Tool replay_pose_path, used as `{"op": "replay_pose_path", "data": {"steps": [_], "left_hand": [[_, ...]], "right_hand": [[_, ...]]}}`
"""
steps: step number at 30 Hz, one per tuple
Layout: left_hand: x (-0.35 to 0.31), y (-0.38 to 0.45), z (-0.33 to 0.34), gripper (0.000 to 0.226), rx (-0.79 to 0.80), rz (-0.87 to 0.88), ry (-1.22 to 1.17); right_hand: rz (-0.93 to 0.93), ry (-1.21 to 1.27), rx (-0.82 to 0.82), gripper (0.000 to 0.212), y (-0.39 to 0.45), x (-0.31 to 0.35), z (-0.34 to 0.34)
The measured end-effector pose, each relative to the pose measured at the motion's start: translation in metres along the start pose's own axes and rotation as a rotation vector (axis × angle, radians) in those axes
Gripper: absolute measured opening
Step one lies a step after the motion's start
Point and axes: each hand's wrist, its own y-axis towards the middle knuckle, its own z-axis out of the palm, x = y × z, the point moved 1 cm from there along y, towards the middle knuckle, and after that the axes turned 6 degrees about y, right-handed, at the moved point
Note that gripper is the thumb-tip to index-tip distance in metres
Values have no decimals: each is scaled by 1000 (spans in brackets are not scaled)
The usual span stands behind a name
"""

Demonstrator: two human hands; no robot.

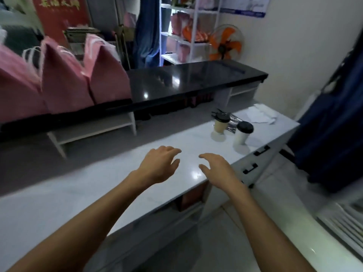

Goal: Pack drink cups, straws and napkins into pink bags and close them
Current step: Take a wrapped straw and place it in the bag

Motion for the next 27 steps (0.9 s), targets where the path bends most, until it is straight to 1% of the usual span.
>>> {"op": "replay_pose_path", "data": {"steps": [5, 11, 16, 19, 21, 23, 27], "left_hand": [[-41, 56, 27, 41, 42, 114, -13], [-87, 138, 60, 39, 54, 215, -71], [-118, 219, 79, 39, 1, 295, -153], [-130, 266, 84, 37, -20, 332, -204], [-137, 296, 87, 35, -54, 355, -227], [-143, 323, 90, 34, -59, 371, -236], [-150, 366, 94, 28, -63, 418, -205]], "right_hand": [[147, -18, -80, 43, -4, -54, -25], [234, -38, -131, 42, 13, -117, -54], [268, 5, -189, 41, 59, -168, -87], [305, 49, -196, 40, 92, -198, -108], [340, 64, -231, 39, 110, -217, -121], [368, 81, -251, 39, 126, -233, -132], [368, 92, -230, 40, 159, -260, -152]]}}
